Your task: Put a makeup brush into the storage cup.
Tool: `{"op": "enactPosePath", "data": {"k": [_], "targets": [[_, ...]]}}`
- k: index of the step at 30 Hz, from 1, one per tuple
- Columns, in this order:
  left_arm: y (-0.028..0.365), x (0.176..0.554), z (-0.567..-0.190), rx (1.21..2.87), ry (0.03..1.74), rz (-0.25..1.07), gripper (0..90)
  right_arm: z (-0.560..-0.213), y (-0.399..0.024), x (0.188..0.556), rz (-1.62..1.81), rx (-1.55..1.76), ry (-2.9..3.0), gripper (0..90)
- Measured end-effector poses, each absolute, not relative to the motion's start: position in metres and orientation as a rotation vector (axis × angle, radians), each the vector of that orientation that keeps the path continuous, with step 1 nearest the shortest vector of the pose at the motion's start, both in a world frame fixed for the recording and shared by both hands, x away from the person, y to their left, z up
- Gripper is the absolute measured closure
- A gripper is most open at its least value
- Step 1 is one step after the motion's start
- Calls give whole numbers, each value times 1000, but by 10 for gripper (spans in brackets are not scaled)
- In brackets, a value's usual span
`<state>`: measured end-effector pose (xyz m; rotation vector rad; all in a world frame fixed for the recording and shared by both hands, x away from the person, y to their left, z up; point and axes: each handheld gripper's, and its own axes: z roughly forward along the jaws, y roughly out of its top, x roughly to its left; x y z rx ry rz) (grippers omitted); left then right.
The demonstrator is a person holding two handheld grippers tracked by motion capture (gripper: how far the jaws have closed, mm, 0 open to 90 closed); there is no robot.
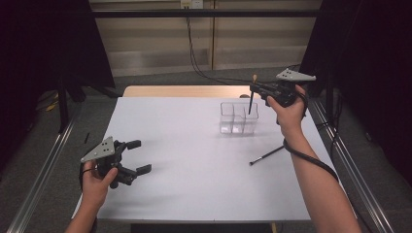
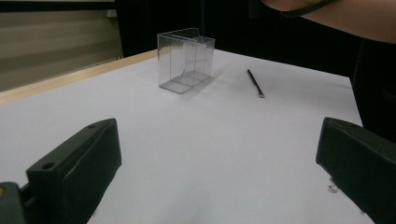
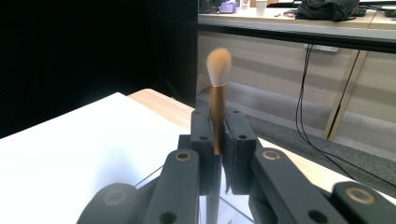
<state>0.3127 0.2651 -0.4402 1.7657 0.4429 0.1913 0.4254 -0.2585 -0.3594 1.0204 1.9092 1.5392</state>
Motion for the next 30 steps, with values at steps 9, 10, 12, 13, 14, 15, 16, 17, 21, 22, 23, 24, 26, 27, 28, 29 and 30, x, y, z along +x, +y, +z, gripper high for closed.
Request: {"op": "enactPosePath", "data": {"k": [9,10,12,13,14,15,16,17,21,22,23,24,26,27,28,29,30], "targets": [[265,313,-441,1771,443,191,2,-368,-262,422,1551,1037,1905,844],[264,313,-441,1772,444,193,2,-369,-262,422,1552,1038,1907,843],[264,313,-441,1772,444,191,2,-371,-262,421,1552,1037,1911,843],[264,313,-441,1772,444,192,2,-372,-262,421,1553,1037,1912,843],[264,313,-441,1771,444,190,2,-373,-261,421,1557,1036,1914,843],[264,313,-441,1771,445,191,2,-373,-261,421,1554,1034,1915,843],[264,313,-441,1772,444,192,2,-374,-261,420,1555,1034,1917,843],[264,313,-441,1772,445,192,2,-374,-260,420,1557,1034,1919,843],[265,313,-441,1772,445,195,2,-376,-259,419,1554,1029,1924,843],[265,313,-440,1773,444,196,2,-376,-259,419,1555,1026,1928,843],[265,313,-440,1773,444,196,2,-376,-258,419,1557,1026,1928,843],[265,313,-440,1773,443,195,2,-377,-258,419,1555,1029,1929,843],[265,313,-440,1774,442,196,2,-377,-258,419,1554,1028,1932,843],[265,313,-441,1773,442,195,2,-377,-257,419,1552,1028,1933,843],[265,313,-441,1774,442,196,2,-378,-257,419,1553,1027,1933,843],[265,313,-441,1773,442,196,2,-378,-257,419,1552,1030,1936,842],[265,313,-441,1773,442,195,2,-379,-257,419,1550,1029,1938,842]]}}
